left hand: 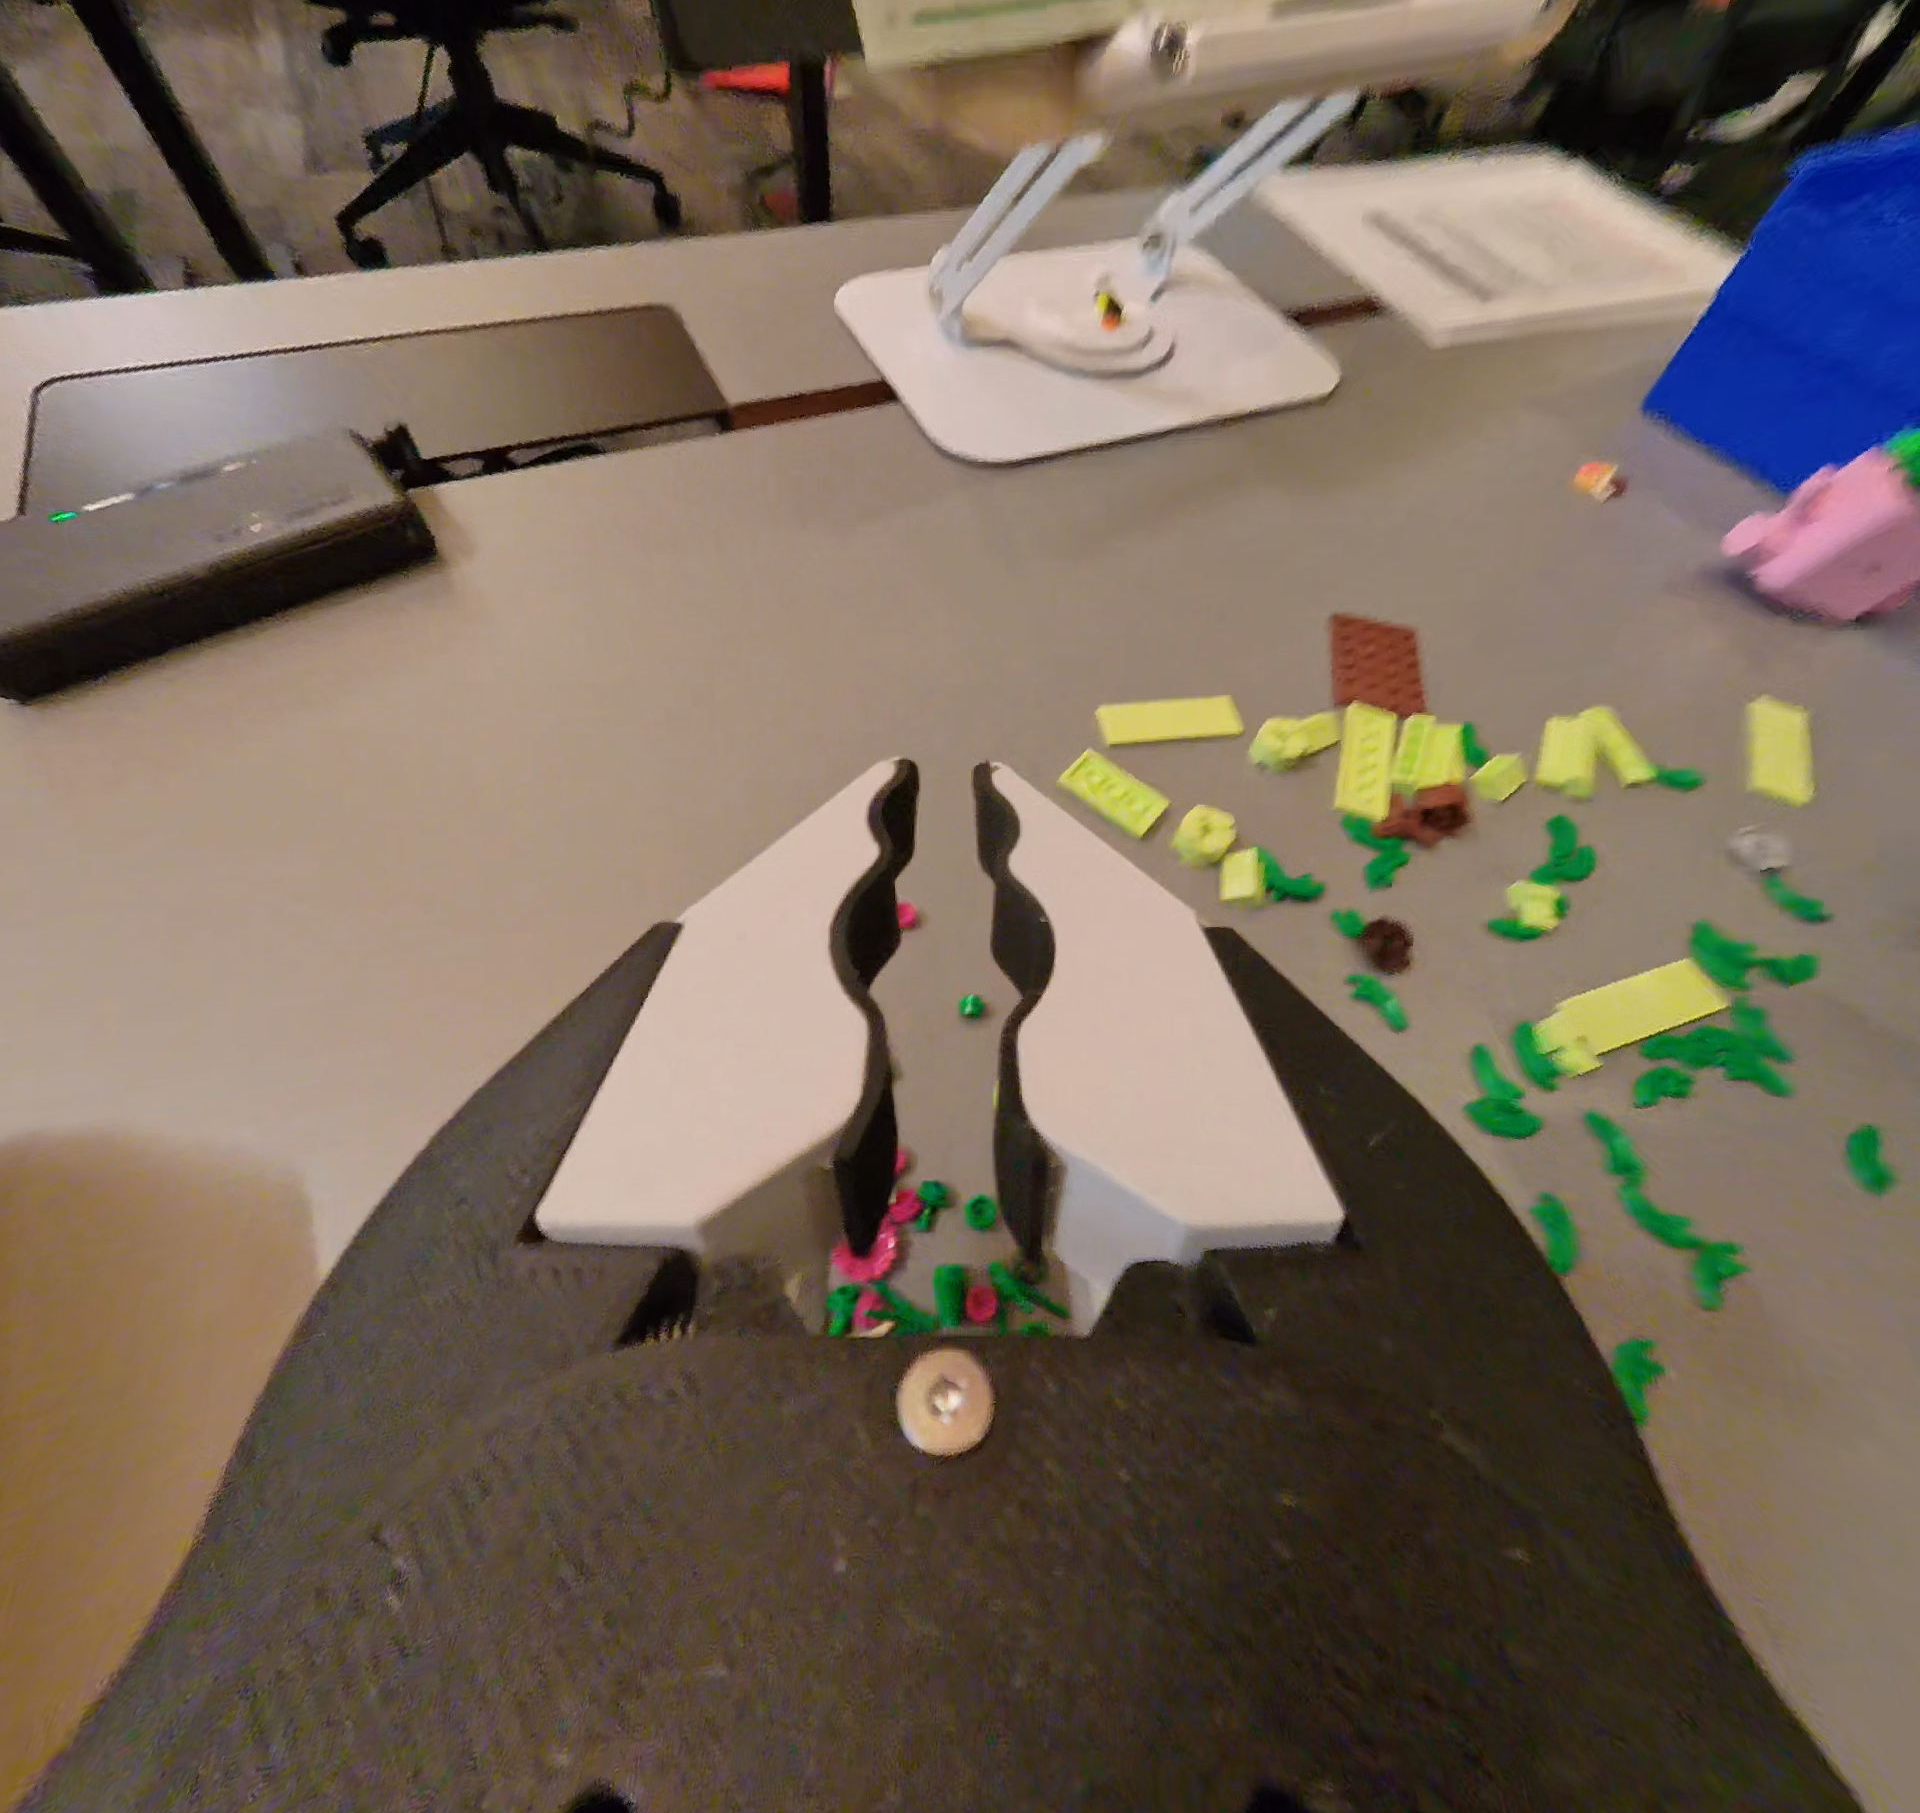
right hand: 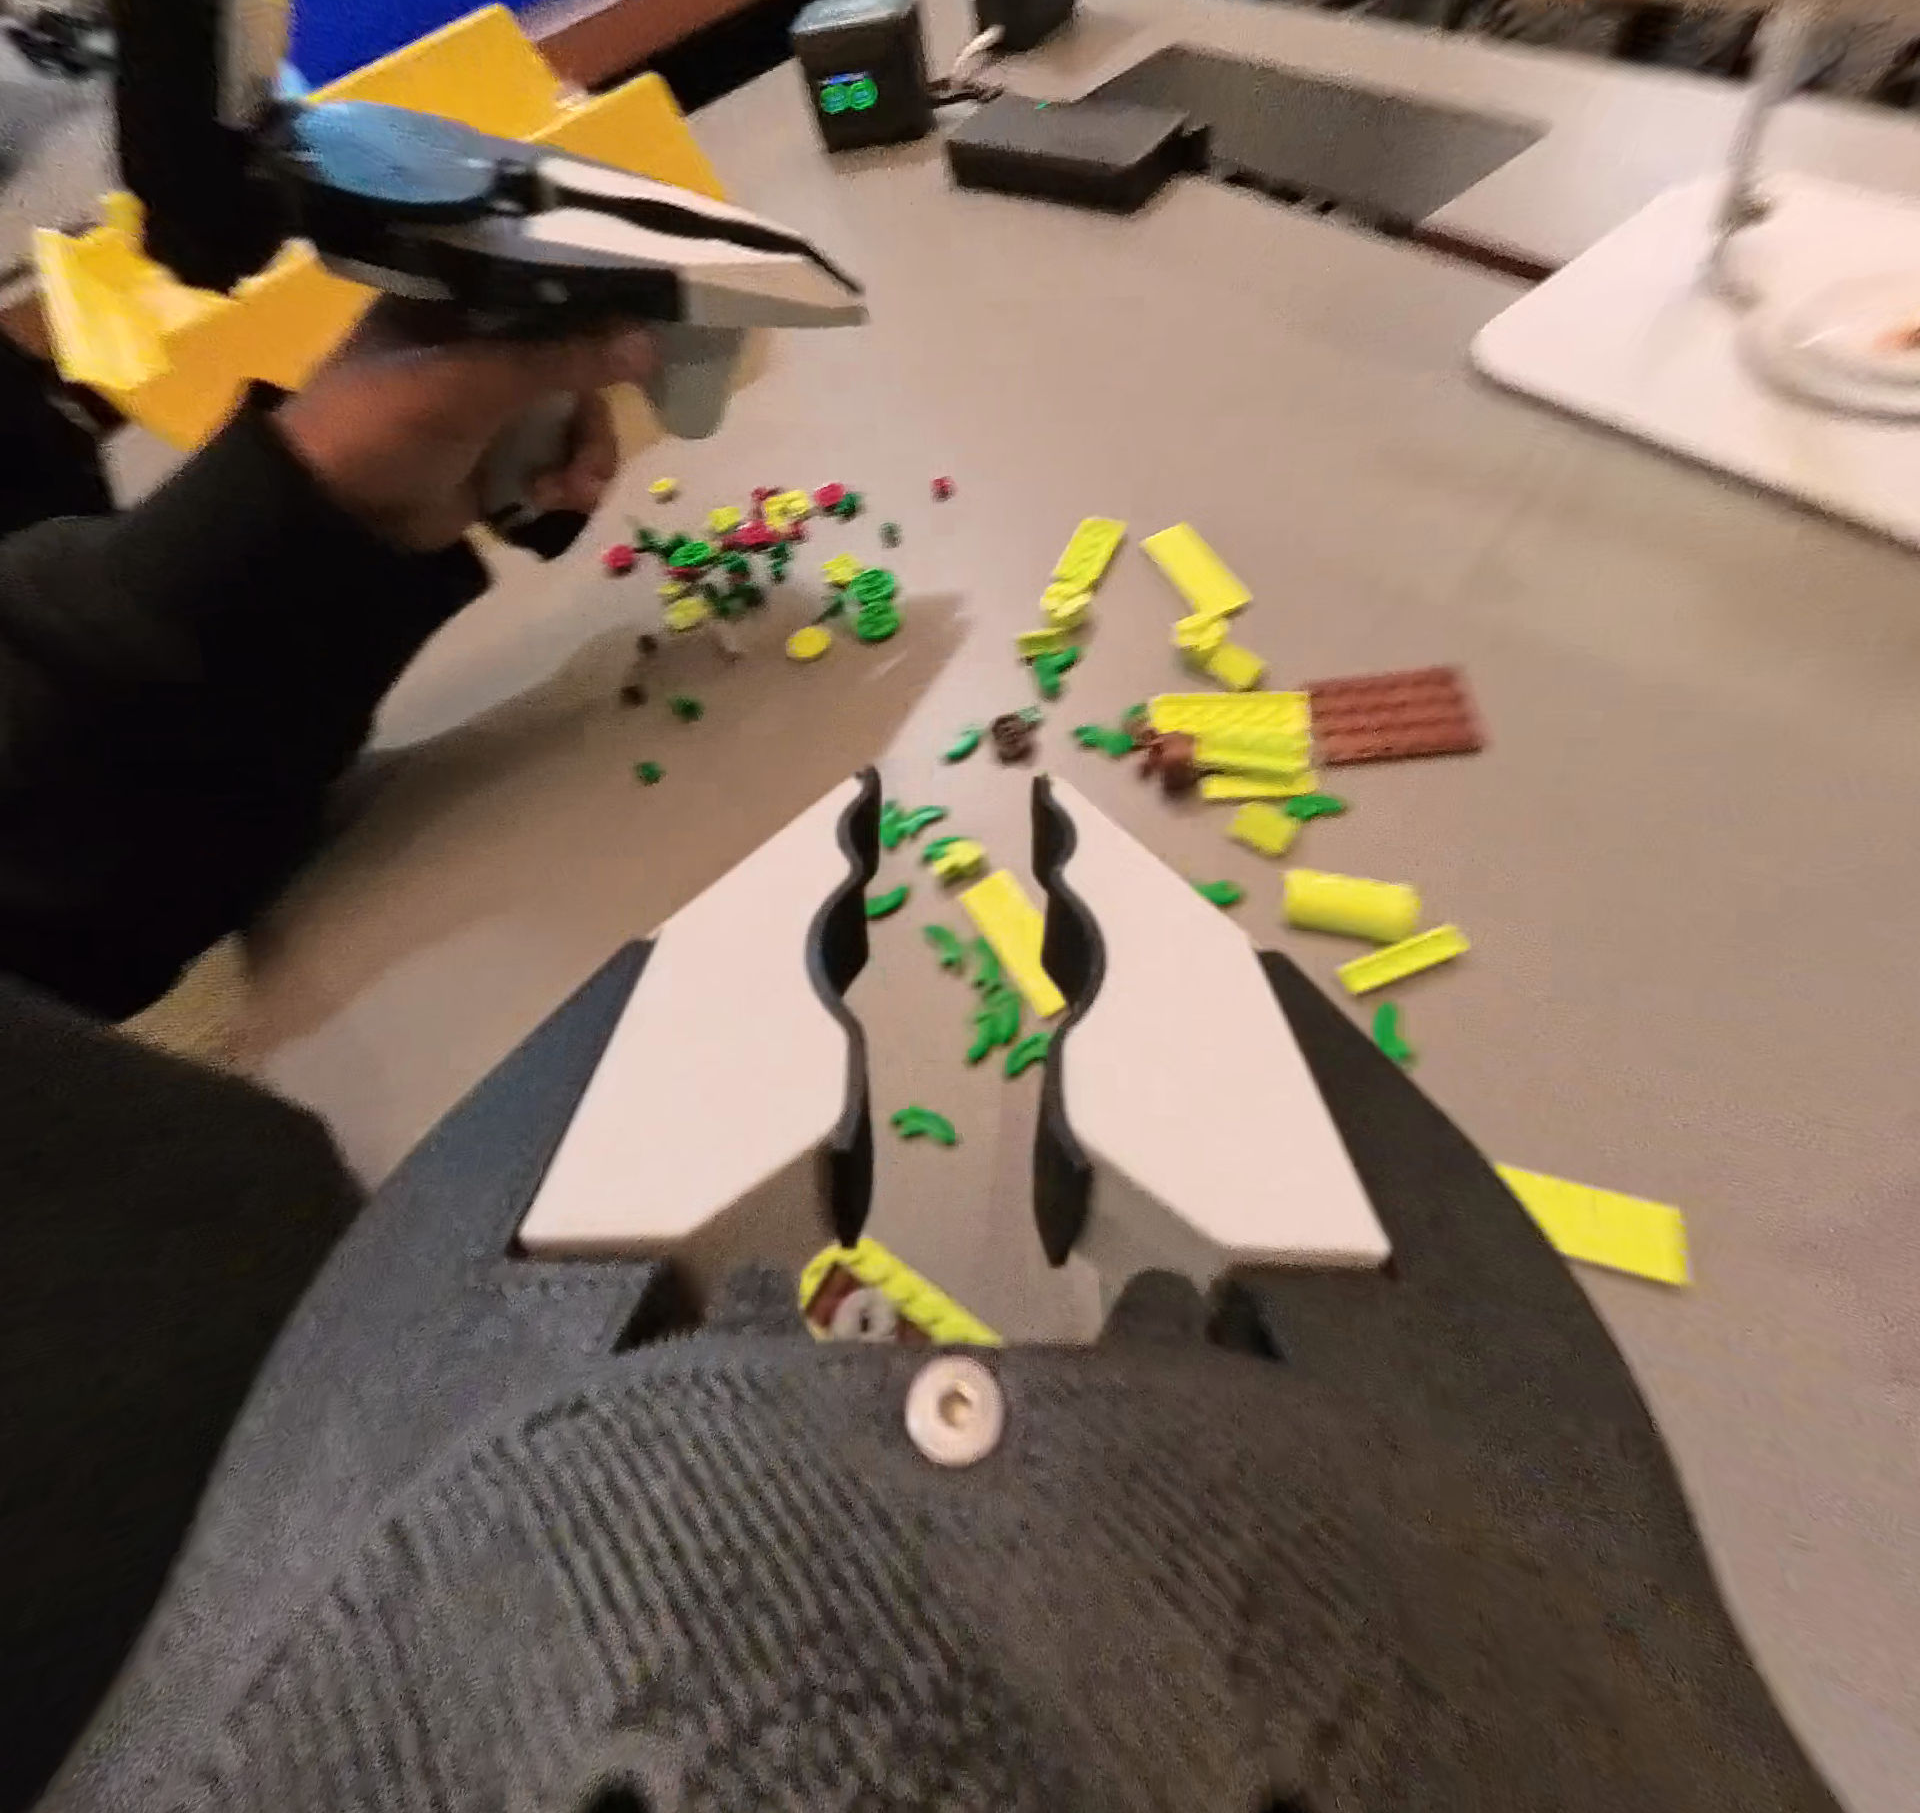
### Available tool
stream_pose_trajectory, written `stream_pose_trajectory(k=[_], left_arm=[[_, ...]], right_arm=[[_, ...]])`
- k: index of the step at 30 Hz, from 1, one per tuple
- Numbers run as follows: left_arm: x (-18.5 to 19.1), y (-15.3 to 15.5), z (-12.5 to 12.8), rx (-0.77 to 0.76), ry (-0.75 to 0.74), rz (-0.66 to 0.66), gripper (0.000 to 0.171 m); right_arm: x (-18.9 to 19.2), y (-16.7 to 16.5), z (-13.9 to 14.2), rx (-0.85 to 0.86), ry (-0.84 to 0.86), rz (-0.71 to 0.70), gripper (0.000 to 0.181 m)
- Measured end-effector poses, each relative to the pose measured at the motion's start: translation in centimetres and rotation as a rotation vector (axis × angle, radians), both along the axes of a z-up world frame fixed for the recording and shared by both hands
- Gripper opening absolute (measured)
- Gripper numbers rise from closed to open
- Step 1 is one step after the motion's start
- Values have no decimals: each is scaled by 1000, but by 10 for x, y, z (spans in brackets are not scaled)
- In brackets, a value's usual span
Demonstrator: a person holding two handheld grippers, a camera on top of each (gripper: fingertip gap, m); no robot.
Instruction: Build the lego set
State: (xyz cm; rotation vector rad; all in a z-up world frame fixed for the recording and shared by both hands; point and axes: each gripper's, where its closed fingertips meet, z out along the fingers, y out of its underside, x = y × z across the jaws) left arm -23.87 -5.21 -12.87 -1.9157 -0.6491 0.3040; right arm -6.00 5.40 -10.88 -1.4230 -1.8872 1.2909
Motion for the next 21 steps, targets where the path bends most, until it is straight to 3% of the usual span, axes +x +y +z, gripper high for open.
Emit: stream_pose_trajectory(k=[1,4,10,16,21], left_arm=[[1,1,-7,-45,14,-8,0],[3,1,-18,-140,63,6,0],[5,-12,-7,82,-50,16,0],[-12,-53,16,217,-5,50,0],[-21,-80,10,216,-20,41,0]], right_arm=[[5,-6,-4,-21,-25,17,27],[4,0,-16,49,-68,-30,29],[-35,6,-42,101,-167,-66,34],[-101,12,-61,95,-224,-120,57],[-112,14,-80,88,-337,-122,64]])
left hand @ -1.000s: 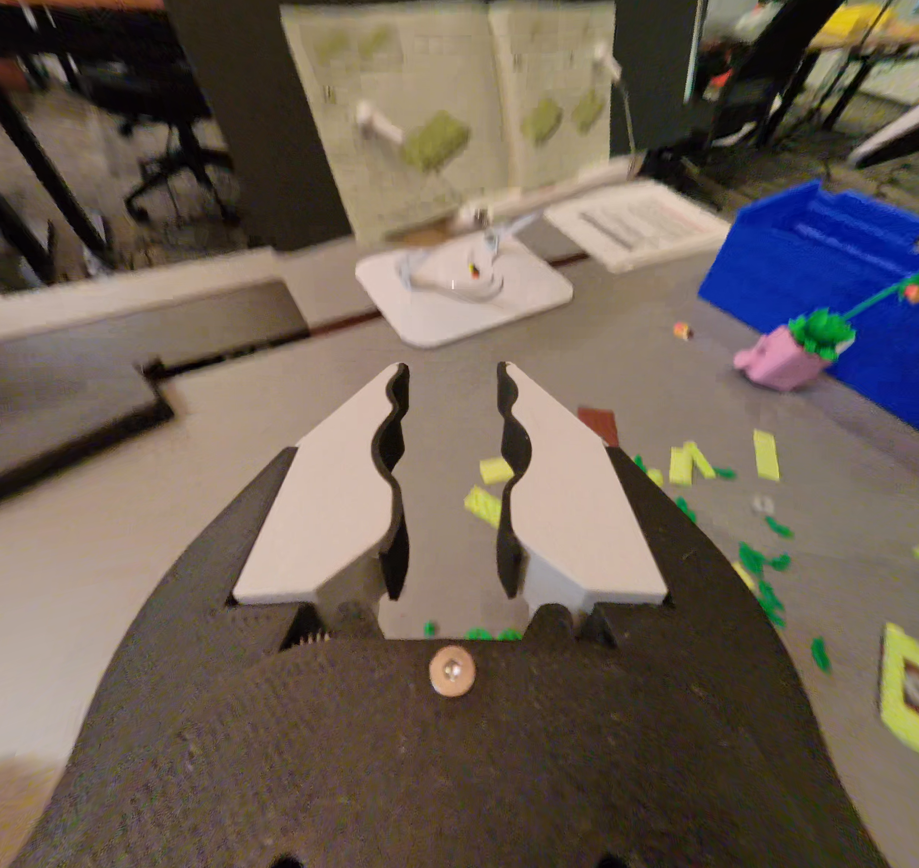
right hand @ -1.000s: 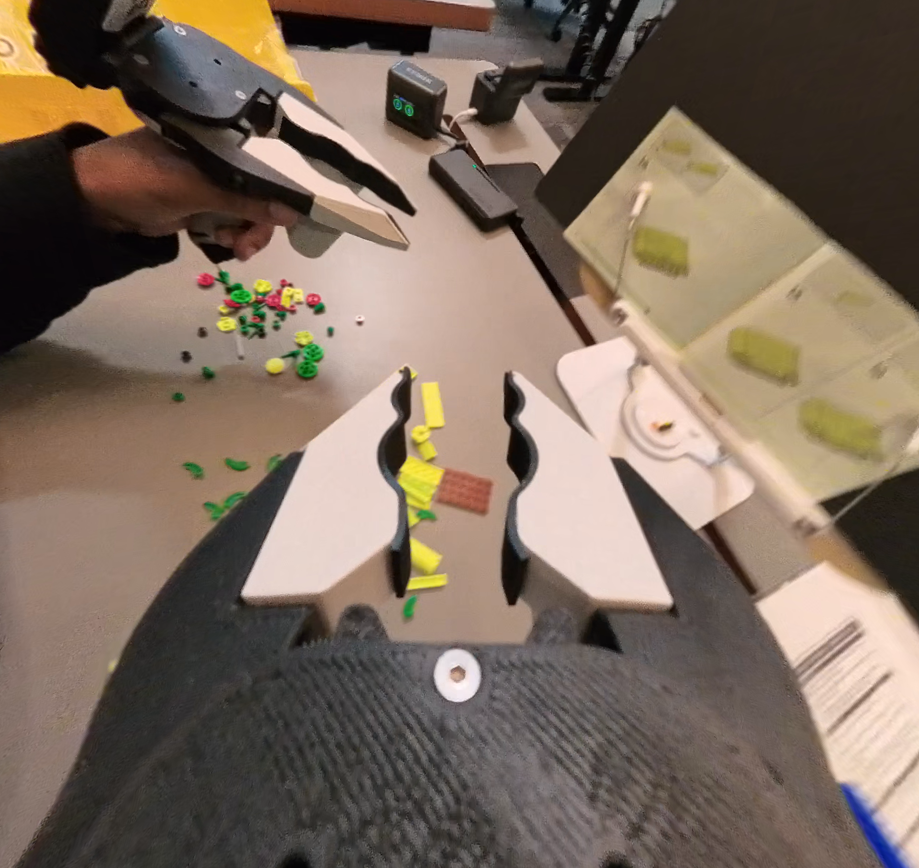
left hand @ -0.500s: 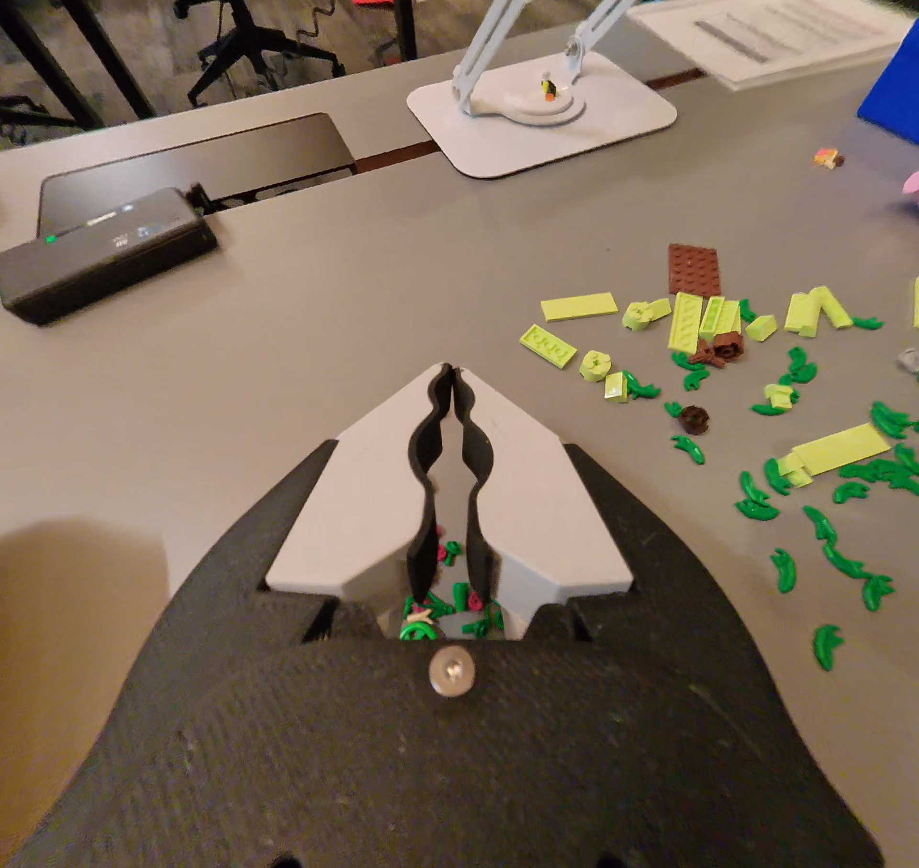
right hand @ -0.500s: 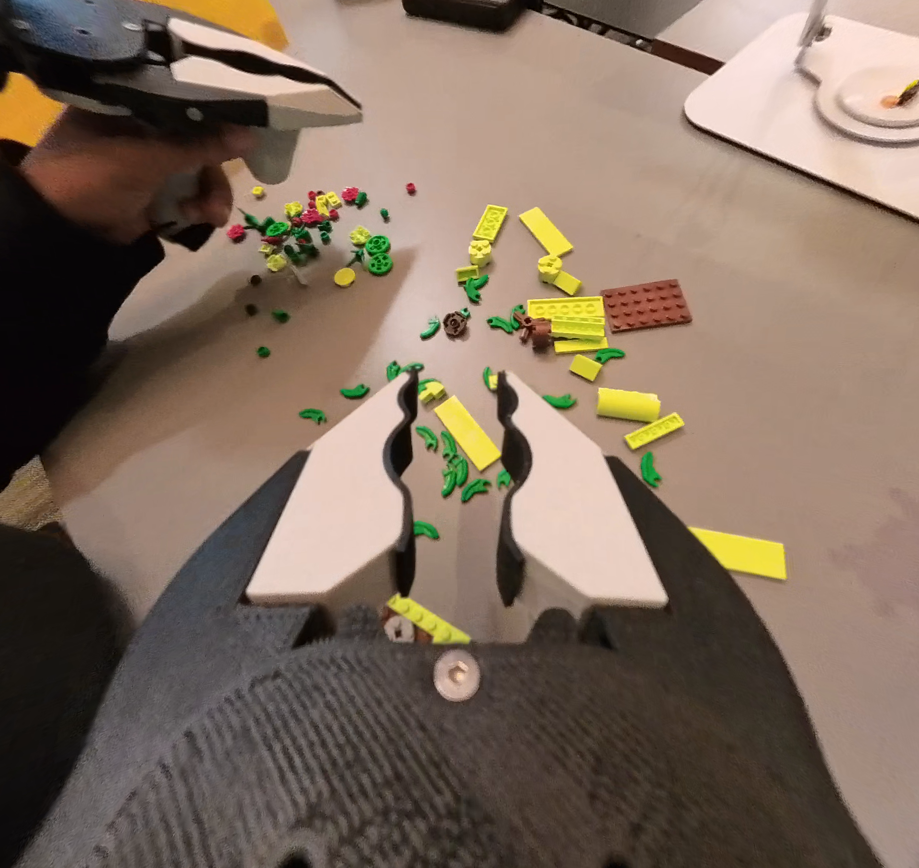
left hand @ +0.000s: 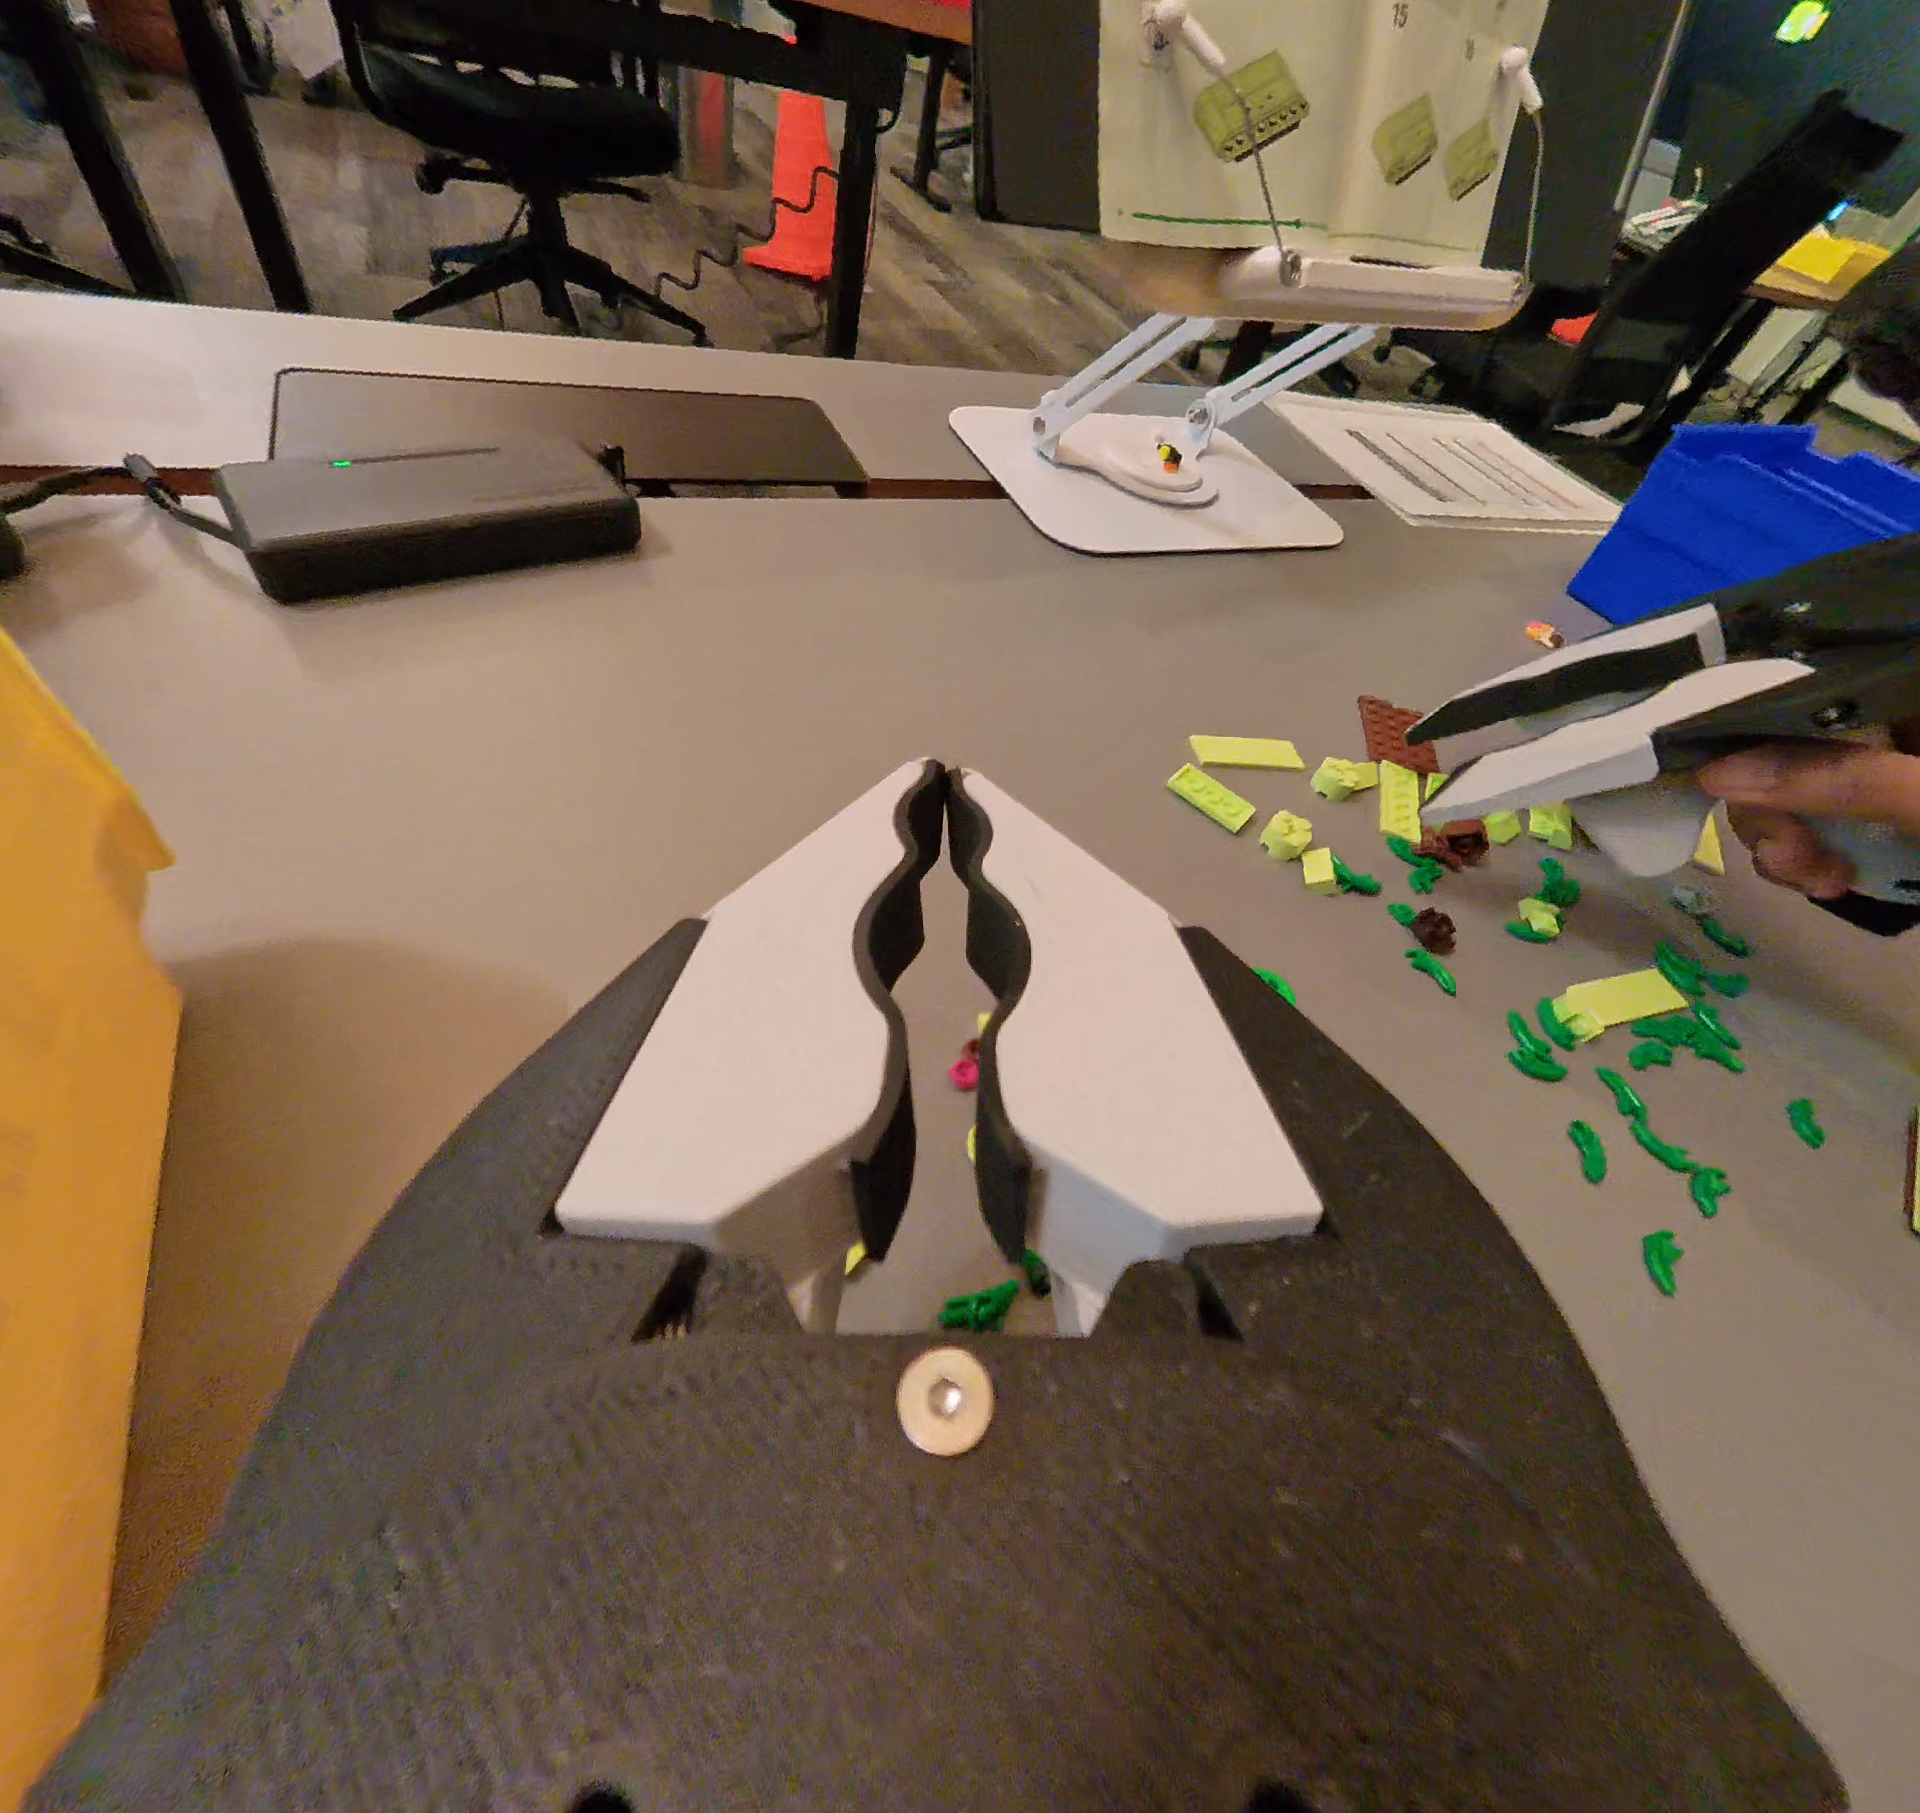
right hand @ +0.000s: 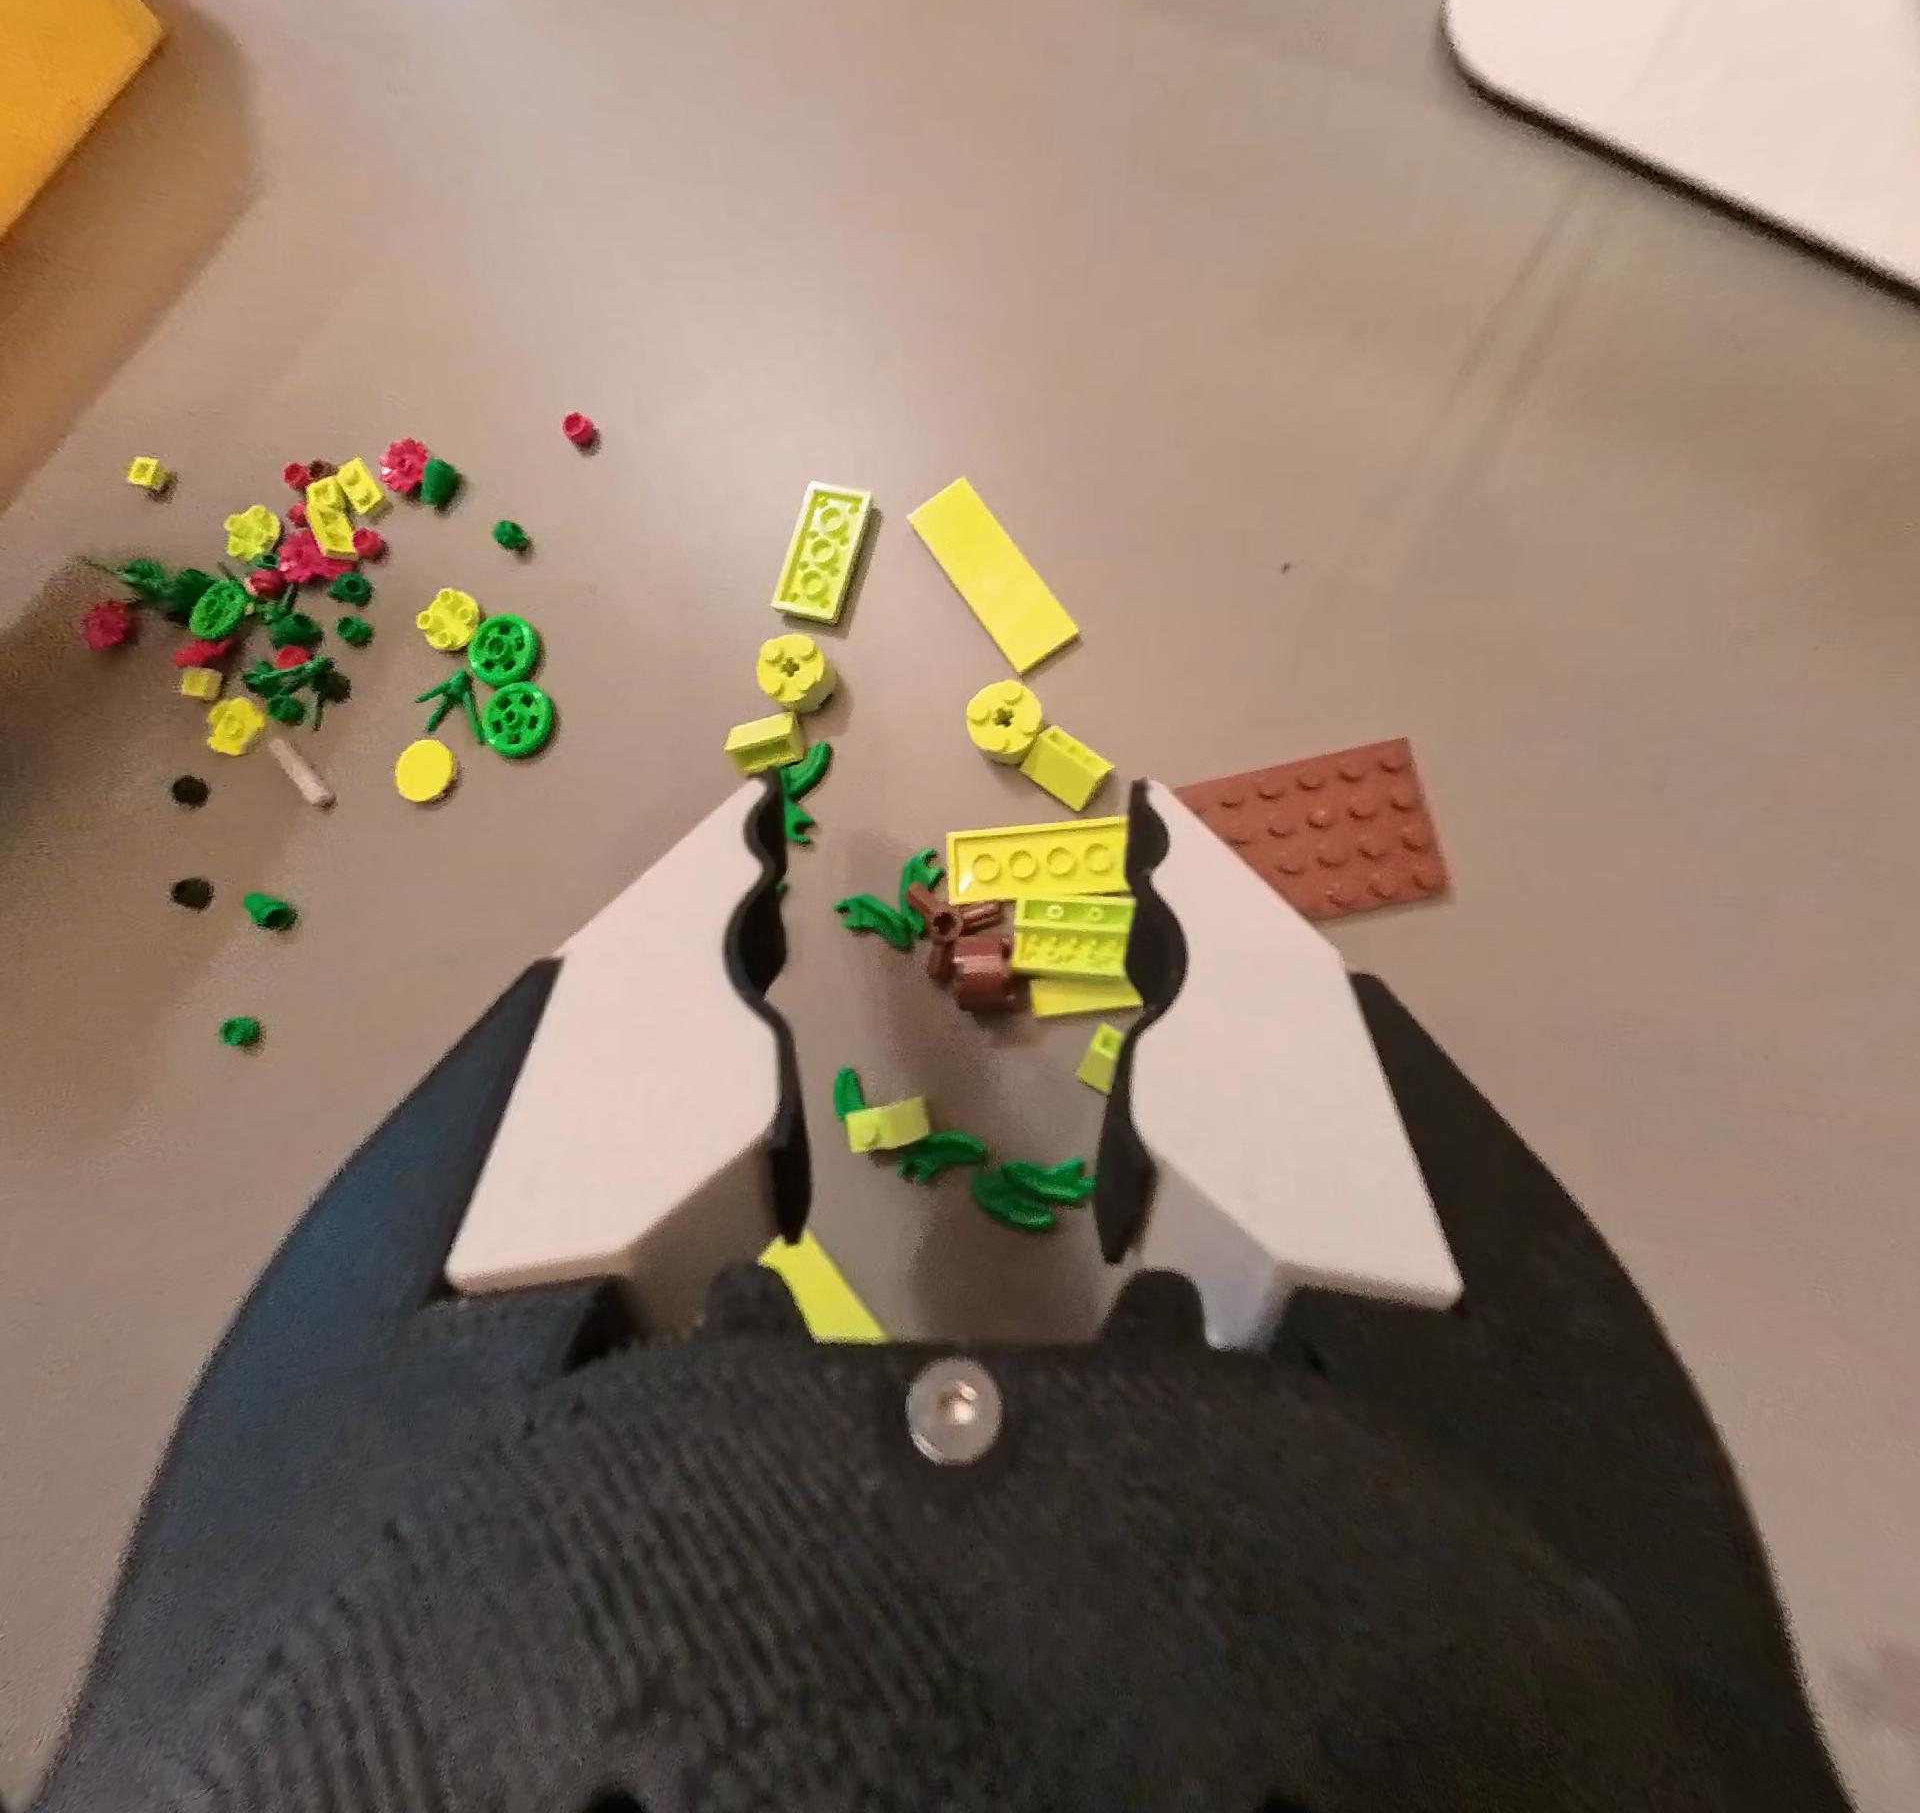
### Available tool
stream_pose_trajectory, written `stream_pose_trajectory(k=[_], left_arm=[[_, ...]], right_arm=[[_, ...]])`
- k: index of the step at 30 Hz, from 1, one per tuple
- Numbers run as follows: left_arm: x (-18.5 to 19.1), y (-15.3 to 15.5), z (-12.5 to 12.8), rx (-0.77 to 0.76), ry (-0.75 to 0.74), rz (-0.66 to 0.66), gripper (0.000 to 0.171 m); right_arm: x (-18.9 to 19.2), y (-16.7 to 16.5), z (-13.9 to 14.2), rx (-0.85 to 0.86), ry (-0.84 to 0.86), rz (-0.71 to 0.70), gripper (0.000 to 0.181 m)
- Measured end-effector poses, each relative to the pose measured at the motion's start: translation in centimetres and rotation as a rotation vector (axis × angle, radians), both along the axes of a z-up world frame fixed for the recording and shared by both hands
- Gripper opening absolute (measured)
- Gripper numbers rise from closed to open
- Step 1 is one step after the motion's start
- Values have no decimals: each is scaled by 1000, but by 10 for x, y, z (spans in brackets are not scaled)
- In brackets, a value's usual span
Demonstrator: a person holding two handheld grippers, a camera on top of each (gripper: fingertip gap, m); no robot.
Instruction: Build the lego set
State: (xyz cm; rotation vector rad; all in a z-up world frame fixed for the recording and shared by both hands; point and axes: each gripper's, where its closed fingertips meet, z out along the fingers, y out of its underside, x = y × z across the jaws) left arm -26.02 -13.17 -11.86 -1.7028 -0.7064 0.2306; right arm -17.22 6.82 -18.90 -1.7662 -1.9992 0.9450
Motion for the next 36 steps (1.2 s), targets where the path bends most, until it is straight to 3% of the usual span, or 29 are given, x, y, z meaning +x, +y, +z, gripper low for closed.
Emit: stream_pose_trajectory(k=[4,7,16,21,27,31,33,36], left_arm=[[0,-1,0,59,-42,-19,0],[2,6,0,102,-72,-33,0],[4,7,2,75,-28,-33,0],[-3,-8,-1,84,-52,-14,0],[3,-3,5,184,-127,-81,0],[9,6,10,225,-136,-105,0],[13,14,13,255,-150,-125,0],[20,27,17,306,-166,-152,0]], right_arm=[[-4,6,17,-39,58,-17,49],[-15,-6,31,-73,89,66,29],[-63,-14,-15,213,-61,293,36],[-66,-22,0,185,-5,276,32],[-26,-3,32,236,64,205,33],[26,54,46,376,90,56,24],[52,79,41,357,54,-22,25],[78,80,21,192,-7,-86,35]])
